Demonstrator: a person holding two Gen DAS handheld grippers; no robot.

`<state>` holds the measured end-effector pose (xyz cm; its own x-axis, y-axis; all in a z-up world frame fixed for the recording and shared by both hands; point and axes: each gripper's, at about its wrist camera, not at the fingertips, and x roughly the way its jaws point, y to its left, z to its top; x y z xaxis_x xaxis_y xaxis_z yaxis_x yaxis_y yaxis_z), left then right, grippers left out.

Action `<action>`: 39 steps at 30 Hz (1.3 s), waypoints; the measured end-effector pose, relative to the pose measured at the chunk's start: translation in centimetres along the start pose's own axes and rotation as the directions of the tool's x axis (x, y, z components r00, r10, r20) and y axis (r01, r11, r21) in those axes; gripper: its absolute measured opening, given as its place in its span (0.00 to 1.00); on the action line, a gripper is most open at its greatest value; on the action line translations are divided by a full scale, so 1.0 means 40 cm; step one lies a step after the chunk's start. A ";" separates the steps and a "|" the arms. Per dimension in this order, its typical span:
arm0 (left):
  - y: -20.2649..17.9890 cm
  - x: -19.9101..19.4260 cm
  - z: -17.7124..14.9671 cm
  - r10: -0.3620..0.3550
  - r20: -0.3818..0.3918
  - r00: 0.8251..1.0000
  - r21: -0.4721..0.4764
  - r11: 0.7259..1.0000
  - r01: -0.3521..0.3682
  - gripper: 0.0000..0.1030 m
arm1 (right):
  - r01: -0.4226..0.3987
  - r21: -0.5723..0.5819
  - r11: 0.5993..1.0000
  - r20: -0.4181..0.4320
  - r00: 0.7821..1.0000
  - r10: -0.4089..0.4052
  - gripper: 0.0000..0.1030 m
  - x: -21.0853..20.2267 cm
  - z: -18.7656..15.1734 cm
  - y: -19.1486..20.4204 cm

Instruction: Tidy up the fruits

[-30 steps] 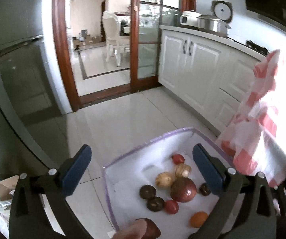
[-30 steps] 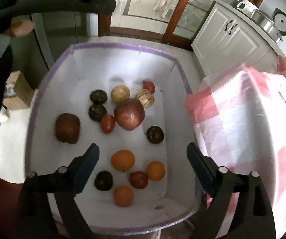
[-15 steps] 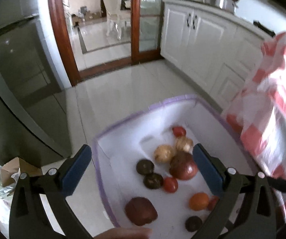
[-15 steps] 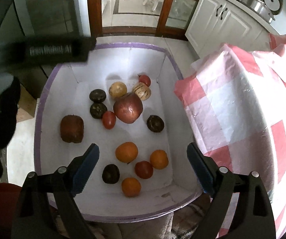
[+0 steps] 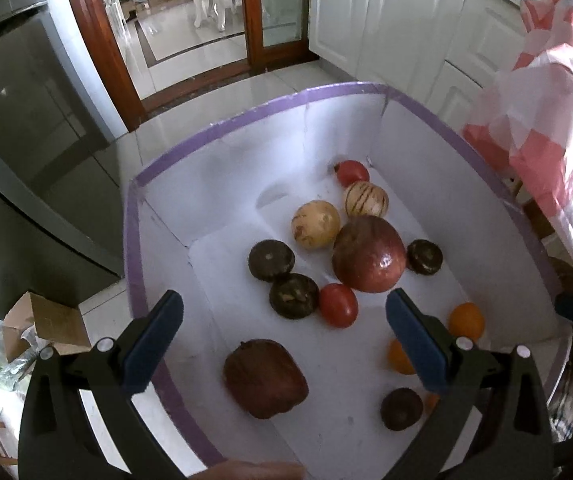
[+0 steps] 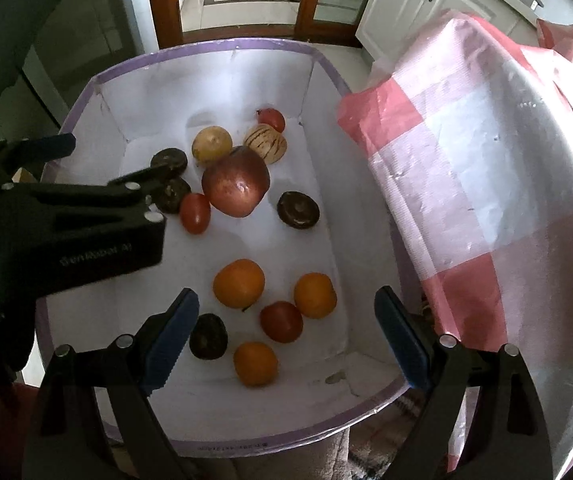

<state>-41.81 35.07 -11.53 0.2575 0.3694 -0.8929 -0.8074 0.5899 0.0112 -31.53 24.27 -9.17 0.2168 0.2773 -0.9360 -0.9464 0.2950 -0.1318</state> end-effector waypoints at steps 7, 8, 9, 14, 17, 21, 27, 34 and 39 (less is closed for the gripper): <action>-0.006 0.001 0.003 0.004 0.004 1.000 0.014 1.000 -0.004 0.99 | 0.001 0.001 1.000 -0.006 1.000 -0.001 0.84 0.001 0.001 0.001; -0.006 0.000 0.002 0.004 0.004 1.000 0.013 1.000 -0.004 0.99 | 0.002 0.000 1.000 -0.006 1.000 -0.002 0.84 0.000 0.001 0.002; -0.007 0.000 0.002 0.004 0.004 1.000 0.012 1.000 -0.004 0.99 | 0.002 0.002 1.000 -0.006 1.000 -0.002 0.84 0.000 0.001 0.001; -0.008 0.000 0.000 0.005 0.004 1.000 0.013 1.000 -0.005 0.99 | 0.001 0.003 1.000 -0.006 1.000 -0.001 0.84 0.001 0.000 0.001; -0.008 -0.001 0.000 0.005 0.005 1.000 0.011 1.000 -0.005 0.99 | 0.001 0.003 1.000 -0.006 1.000 -0.001 0.84 0.000 -0.001 0.002; -0.009 -0.001 -0.001 0.005 0.004 1.000 0.011 1.000 -0.005 0.99 | 0.001 0.002 1.000 -0.005 1.000 -0.001 0.84 0.000 0.000 0.001; -0.009 0.002 0.000 0.005 0.004 1.000 0.011 1.000 -0.005 0.99 | 0.002 0.003 1.000 -0.008 1.000 -0.002 0.84 0.000 0.001 0.002; -0.008 0.003 0.001 0.004 0.004 1.000 0.013 1.000 -0.004 0.99 | 0.001 0.005 1.000 -0.009 1.000 -0.001 0.84 0.002 0.002 0.002; -0.009 0.003 0.001 0.004 0.003 1.000 0.011 1.000 -0.004 0.99 | 0.001 0.002 1.000 -0.015 1.000 -0.001 0.84 0.006 -0.001 0.005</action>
<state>-41.48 34.94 -11.62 0.2556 0.3737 -0.8917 -0.8024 0.5965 0.0200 -31.66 24.36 -9.43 0.2142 0.2633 -0.9406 -0.9456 0.2974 -0.1320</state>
